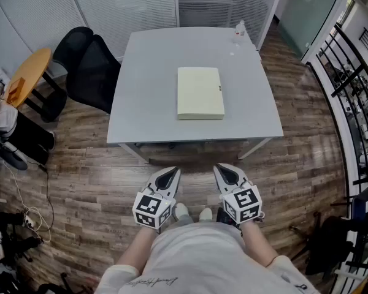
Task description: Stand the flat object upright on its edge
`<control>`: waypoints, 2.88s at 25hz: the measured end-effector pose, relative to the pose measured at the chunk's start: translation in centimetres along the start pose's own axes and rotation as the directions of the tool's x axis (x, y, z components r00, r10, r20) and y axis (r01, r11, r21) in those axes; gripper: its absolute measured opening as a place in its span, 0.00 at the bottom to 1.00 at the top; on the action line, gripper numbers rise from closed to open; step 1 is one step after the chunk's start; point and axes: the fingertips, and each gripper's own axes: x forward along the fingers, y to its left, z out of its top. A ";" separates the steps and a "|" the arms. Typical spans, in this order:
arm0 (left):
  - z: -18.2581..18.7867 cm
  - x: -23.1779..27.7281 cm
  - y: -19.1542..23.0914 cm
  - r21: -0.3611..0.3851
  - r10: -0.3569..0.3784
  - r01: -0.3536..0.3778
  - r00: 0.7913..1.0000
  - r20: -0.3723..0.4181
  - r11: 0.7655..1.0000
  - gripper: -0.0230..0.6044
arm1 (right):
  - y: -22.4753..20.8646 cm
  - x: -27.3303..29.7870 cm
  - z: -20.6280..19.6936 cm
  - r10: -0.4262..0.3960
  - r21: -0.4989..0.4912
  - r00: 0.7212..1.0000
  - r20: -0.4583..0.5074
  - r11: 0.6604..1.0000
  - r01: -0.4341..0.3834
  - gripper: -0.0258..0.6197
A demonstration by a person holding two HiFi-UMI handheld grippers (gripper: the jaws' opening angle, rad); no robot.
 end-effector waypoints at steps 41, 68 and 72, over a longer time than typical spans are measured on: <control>1.1 2.6 -5.0 0.016 0.041 -0.041 0.999 0.002 0.999 0.06 | -3.5 -3.6 -1.0 0.129 0.048 0.991 0.044 0.990 -0.131 0.08; 8.4 17.4 12.7 0.034 -0.084 0.084 0.996 0.007 0.996 0.06 | -12.4 15.3 7.5 -0.009 0.081 0.999 0.053 0.997 0.005 0.08; 9.3 19.1 15.4 0.062 -0.105 0.106 0.994 -0.010 0.992 0.06 | -13.2 18.0 8.8 -0.038 0.095 0.998 0.055 0.995 0.032 0.08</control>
